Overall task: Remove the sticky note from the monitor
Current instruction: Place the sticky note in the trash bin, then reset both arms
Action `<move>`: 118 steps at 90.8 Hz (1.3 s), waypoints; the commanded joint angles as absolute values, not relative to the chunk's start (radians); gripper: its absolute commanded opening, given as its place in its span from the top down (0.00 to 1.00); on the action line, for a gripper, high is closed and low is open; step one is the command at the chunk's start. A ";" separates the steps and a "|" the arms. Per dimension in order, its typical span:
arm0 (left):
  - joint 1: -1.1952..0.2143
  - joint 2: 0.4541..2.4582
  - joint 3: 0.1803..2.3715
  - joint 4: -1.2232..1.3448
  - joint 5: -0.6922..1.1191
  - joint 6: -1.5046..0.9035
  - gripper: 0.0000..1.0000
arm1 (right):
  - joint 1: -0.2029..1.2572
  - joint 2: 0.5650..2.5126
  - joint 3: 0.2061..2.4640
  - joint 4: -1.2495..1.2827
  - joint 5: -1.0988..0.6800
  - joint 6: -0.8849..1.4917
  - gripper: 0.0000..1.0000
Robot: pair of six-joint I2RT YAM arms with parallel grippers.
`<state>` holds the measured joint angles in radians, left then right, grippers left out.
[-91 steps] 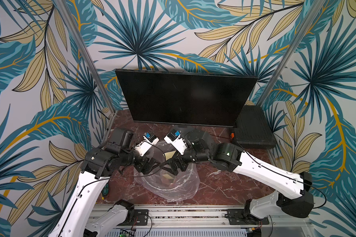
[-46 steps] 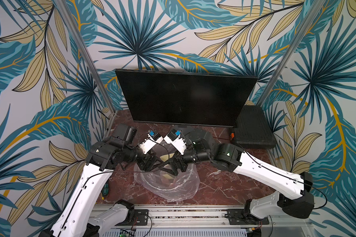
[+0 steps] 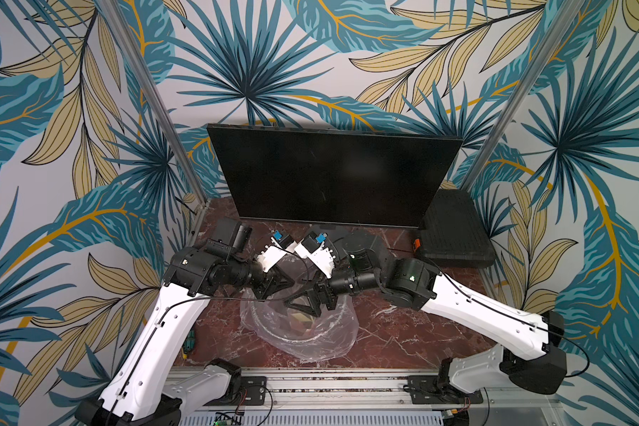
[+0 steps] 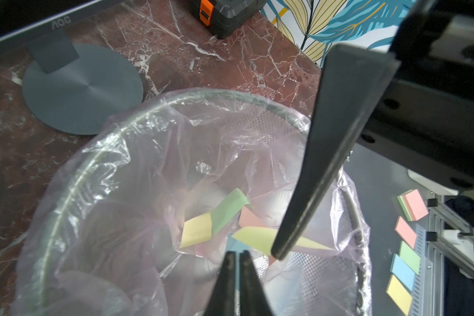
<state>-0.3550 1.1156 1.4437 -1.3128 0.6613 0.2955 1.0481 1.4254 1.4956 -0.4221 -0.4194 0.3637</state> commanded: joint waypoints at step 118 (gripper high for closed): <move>0.307 0.996 1.002 -0.683 0.269 0.154 0.00 | 0.749 0.608 0.738 -0.656 0.859 0.710 0.00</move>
<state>0.3004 1.0237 1.1194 -0.8959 0.3122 0.1631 0.7513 0.6022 0.8028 -0.6804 0.7444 0.6716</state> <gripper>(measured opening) 0.999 0.993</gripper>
